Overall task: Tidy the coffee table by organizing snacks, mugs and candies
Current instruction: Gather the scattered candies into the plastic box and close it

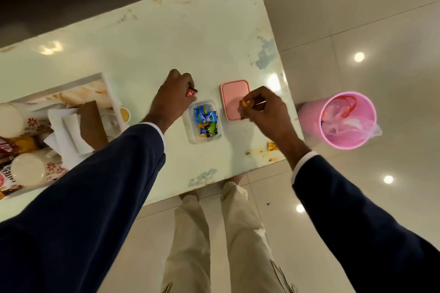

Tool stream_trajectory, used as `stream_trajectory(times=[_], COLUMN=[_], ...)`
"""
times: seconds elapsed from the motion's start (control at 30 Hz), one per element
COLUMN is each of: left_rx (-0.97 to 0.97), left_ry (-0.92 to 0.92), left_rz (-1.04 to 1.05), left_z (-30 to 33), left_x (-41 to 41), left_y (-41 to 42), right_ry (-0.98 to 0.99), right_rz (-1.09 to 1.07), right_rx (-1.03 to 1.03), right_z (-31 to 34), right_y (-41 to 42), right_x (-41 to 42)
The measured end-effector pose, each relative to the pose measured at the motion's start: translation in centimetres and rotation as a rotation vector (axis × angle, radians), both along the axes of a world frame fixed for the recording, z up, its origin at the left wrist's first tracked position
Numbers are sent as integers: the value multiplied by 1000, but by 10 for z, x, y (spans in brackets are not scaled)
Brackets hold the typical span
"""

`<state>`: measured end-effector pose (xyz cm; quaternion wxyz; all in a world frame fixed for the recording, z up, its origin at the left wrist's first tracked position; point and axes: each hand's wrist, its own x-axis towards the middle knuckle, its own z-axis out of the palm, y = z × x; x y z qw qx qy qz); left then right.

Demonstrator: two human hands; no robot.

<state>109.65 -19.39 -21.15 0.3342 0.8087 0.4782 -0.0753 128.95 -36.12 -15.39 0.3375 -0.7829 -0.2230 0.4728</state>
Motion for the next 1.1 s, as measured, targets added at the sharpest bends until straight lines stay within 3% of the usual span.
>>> stream_trajectory(times=[0.17,0.33,0.47,0.67,0.8,0.97,1.1], left_rx=[33,-27,-116,-92,-78,-32,-16], left_ry=[-24,-297,-332,-383,-384,-343,-337], left_rz=[110,341,279,397,323,208,153], left_z=[8,42,49,39,34,33,36], left_x=[-11,-23,-33,-35,-33,-29,-16], left_y=[6,-19,-65,-104,-116,-116,-101], right_ry=[25,15,-77,-176,-279,-441,-545], right_rz=[114,175,167,112,137,411,600], right_rx=[25,6,19,-99,-186,-269,-188], right_z=[7,7,7,3,-8,-28,-42], right_y=[-2,11,12,-30,-73,-119,-122], right_x=[-50,-71,-57,-9,20,30,24])
